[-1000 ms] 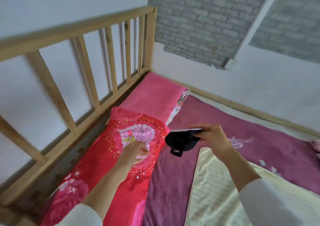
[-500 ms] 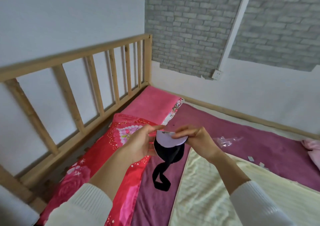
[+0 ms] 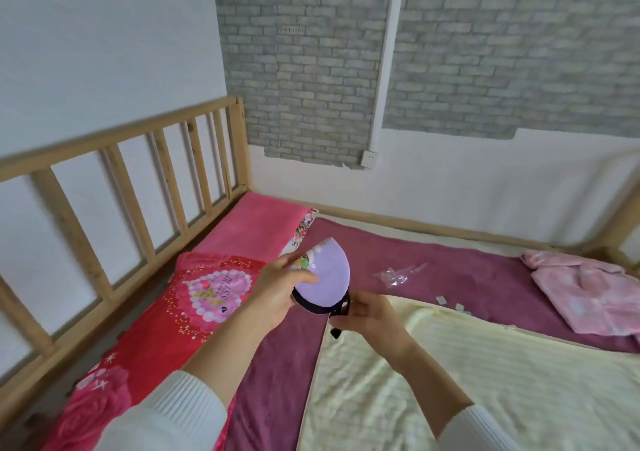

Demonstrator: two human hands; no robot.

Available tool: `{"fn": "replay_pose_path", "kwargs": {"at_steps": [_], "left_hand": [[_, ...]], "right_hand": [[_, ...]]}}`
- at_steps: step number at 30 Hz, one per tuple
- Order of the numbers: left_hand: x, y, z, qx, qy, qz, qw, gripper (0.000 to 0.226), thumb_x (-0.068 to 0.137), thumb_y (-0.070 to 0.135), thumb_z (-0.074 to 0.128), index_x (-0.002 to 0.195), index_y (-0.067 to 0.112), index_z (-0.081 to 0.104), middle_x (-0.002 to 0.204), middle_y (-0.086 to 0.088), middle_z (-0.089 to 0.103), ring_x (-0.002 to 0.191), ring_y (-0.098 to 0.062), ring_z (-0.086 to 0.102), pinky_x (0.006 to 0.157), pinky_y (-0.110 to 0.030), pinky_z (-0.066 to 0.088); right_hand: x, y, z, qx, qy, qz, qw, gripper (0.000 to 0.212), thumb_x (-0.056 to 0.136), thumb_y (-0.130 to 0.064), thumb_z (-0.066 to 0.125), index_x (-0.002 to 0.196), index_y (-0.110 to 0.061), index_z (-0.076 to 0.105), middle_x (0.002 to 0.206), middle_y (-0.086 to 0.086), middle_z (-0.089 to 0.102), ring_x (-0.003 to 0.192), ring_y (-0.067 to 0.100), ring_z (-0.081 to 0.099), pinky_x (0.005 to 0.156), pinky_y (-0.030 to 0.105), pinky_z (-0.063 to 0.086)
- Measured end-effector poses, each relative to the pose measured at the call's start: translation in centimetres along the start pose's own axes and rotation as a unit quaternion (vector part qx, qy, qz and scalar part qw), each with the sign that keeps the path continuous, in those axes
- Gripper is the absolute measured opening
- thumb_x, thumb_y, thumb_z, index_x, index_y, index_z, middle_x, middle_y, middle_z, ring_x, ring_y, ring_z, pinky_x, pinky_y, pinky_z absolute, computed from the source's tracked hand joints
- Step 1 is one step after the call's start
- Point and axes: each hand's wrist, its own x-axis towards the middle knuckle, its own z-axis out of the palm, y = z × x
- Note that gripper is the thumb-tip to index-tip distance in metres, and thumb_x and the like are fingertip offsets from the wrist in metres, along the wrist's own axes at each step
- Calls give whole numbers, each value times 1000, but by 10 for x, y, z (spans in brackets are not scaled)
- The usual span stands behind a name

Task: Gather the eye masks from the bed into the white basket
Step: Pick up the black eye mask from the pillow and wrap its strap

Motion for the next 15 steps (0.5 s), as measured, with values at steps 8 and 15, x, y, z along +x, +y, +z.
{"fn": "replay_pose_path", "kwargs": {"at_steps": [8, 15], "left_hand": [[-8, -11, 1, 122, 41, 38, 991, 19, 65, 3, 70, 66, 9, 53, 72, -6, 38, 71, -21, 35, 61, -31, 25], [-11, -28, -9, 200, 95, 61, 973, 37, 68, 0, 64, 54, 15, 33, 47, 6, 27, 47, -14, 25, 47, -25, 19]], "right_hand": [[-22, -2, -41, -95, 55, 14, 994, 18, 72, -14, 78, 61, -3, 70, 54, 3, 54, 50, 7, 47, 53, 17, 38], [-34, -14, -58, 381, 20, 3, 924, 14, 80, -29, 68, 75, -18, 62, 67, -5, 57, 72, 11, 61, 94, 41, 44]]}}
